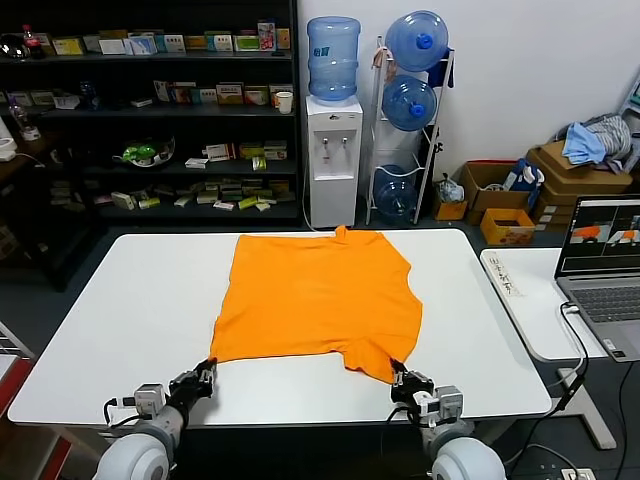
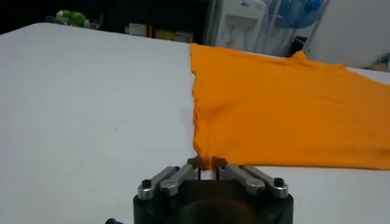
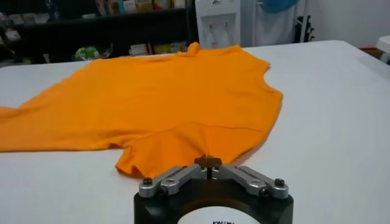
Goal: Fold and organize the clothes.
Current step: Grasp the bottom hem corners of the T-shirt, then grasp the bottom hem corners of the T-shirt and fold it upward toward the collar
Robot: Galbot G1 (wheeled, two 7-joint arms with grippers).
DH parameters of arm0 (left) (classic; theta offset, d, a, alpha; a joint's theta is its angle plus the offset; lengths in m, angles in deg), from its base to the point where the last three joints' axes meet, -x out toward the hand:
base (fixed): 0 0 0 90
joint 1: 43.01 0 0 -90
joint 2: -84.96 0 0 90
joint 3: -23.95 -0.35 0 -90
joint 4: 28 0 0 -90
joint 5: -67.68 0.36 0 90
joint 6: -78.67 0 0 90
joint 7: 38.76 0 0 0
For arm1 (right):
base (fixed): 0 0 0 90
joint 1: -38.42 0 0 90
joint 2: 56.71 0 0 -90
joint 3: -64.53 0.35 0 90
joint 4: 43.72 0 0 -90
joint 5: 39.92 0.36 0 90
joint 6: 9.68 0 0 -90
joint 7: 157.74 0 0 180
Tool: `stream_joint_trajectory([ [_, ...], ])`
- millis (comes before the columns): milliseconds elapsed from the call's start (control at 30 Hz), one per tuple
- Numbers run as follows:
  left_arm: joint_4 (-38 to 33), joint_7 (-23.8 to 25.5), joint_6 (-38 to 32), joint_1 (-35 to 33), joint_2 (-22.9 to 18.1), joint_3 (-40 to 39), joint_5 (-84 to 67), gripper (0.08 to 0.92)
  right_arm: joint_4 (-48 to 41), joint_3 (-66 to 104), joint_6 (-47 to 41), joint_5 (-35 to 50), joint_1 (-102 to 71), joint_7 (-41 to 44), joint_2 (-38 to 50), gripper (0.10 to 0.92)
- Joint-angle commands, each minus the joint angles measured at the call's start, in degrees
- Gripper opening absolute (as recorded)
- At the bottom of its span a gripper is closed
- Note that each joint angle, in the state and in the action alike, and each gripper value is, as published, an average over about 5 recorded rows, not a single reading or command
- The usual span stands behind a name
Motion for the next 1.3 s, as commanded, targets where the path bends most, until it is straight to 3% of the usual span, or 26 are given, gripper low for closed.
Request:
stream_joint_trajectory([
  [33, -5.3, -1.2, -0.3, -3.7, 1.0, 0.9, -2.2, 0.13, 6.0, 1.5, 2.4, 1.5, -6.0, -0.3, 2.0, 0.125],
  [133, -9.2, -2.7, -0.3, -7.2, 1.6, 1.7, -3.8, 0.093, 9.6, 2.7, 3.1, 3.2, -10.7, -1.1, 4.2, 0.125],
  [400, -21.5, -7.7, -0.2, -19.5, 3.1, 3.6, -7.2, 0.091, 17.4, 6.5, 5.7, 4.9, -24.3, -4.1, 8.4, 0.125],
  [600, -26.5, -11.1, 0.2, -22.1, 1.9, 3.8, -8.9, 0.091, 18.9, 6.9, 8.1, 4.4, -26.6, -5.7, 7.8, 0.125],
  [733, -22.9, -10.3, -1.4, -17.1, 1.8, 2.8, -7.6, 0.091, 15.4, 5.4, 8.3, 4.6, -18.1, -7.5, 7.4, 0.125],
  [1000, -6.7, -4.6, -6.5, 2.0, 2.1, -1.1, -4.5, 0.091, 1.5, -0.9, 7.8, 9.1, 8.3, -12.5, 7.4, 0.125],
  [1300, 2.3, -3.1, -7.9, 11.6, 2.9, -6.0, -2.9, 0.091, -6.7, -6.5, 4.8, 12.0, 20.5, -14.7, 8.2, 0.125],
])
